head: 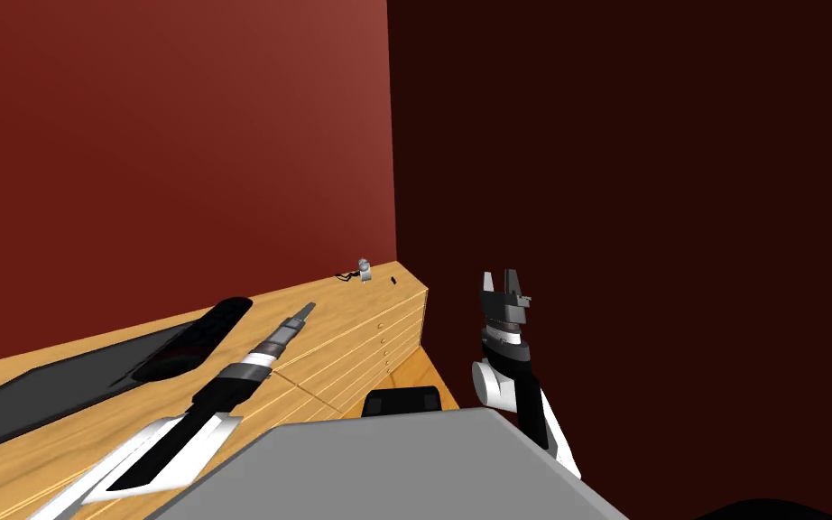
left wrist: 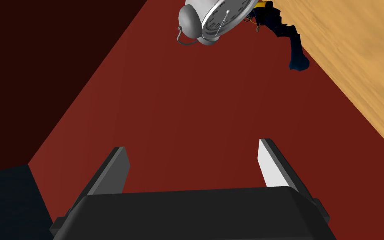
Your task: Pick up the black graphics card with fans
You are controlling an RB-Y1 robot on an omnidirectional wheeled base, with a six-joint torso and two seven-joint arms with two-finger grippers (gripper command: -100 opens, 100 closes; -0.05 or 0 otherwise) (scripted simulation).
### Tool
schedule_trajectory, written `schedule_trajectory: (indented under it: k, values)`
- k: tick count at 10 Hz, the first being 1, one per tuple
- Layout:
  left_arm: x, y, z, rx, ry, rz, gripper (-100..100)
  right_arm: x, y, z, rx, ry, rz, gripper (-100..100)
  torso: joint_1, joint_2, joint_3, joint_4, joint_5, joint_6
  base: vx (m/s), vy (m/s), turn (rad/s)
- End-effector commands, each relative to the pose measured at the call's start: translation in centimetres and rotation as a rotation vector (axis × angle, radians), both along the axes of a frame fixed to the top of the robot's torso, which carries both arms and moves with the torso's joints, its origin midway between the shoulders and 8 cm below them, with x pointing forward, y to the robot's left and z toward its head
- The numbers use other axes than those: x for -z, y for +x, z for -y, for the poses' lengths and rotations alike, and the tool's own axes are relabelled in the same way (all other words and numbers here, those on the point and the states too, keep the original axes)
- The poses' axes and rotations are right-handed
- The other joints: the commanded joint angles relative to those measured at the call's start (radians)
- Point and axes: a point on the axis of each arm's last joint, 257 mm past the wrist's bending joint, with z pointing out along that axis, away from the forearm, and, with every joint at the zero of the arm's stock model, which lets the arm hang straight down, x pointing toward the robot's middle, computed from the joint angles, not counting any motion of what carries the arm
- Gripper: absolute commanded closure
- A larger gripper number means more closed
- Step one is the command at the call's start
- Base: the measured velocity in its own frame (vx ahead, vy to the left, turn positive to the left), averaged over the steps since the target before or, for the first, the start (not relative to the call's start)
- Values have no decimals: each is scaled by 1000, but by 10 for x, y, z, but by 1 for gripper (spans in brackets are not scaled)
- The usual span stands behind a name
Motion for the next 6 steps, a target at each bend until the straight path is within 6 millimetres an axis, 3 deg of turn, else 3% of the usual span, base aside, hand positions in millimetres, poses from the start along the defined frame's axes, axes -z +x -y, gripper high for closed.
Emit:
schedule_trajectory:
  k: [1, 4, 6]
  values:
    - [17, -3, -20, -10, 50, -56, -100, 0, 0, 0, 0, 0, 0, 0, 0, 0, 0, 0, 0, 0, -111, 87, -470]
    - [37, -7, -47, -24, 109, -130, -100, 0, 0, 0, 0, 0, 0, 0, 0, -1, 0, 0, 0, 0, -81, 51, -294]
    - [57, -11, -79, -42, 170, -211, -100, 0, 0, 0, 0, 0, 0, 0, 0, -1, -1, 0, 0, 0, -107, 57, -427]
